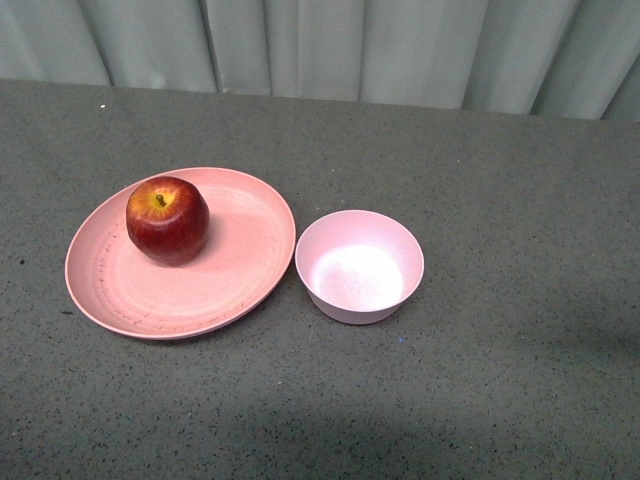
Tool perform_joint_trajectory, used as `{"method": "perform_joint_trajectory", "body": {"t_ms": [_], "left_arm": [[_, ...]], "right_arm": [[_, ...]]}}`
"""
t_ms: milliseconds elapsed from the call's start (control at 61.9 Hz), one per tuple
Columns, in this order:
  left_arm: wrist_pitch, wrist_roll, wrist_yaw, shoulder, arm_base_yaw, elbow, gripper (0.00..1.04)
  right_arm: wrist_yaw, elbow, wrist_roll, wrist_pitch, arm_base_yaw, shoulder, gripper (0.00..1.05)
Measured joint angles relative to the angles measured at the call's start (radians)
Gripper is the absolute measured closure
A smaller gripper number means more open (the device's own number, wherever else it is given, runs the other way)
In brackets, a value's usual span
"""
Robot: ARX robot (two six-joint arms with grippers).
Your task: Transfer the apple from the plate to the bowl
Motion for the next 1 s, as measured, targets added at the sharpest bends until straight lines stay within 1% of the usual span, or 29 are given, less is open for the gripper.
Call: {"method": "perform_joint_trajectory", "body": {"t_ms": [48, 81, 145, 291, 323, 355, 420, 791, 1001], "left_arm": [[0.0, 0.0, 0.0, 0.0, 0.0, 0.0, 0.07], [0.0, 0.0, 0.0, 0.0, 0.0, 0.0, 0.07], [0.0, 0.0, 0.0, 0.0, 0.0, 0.0, 0.07], [0.0, 0.0, 0.0, 0.0, 0.0, 0.0, 0.07], [0.0, 0.0, 0.0, 0.0, 0.0, 0.0, 0.07], [0.0, 0.0, 0.0, 0.0, 0.0, 0.0, 0.07], [0.0, 0.0, 0.0, 0.0, 0.0, 0.0, 0.07], [0.0, 0.0, 0.0, 0.0, 0.0, 0.0, 0.07], [0.0, 0.0, 0.0, 0.0, 0.0, 0.0, 0.07]], "right_arm": [[-0.007, -0.017, 0.0, -0.016, -0.009, -0.034, 0.86], [-0.016, -0.032, 0.0, -0.033, -0.016, -0.068, 0.93], [-0.028, -0.052, -0.001, -0.062, -0.027, -0.119, 1.04], [-0.051, -0.093, -0.003, -0.139, -0.05, -0.235, 1.04], [-0.099, -0.101, -0.004, -0.164, -0.08, -0.27, 1.04], [-0.118, -0.108, -0.004, -0.183, -0.1, -0.295, 1.04], [-0.121, -0.121, -0.003, -0.225, -0.123, -0.351, 1.04], [-0.127, -0.159, -0.003, -0.484, -0.128, -0.657, 1.04], [-0.127, -0.161, -0.004, -0.601, -0.128, -0.784, 1.04]]}}
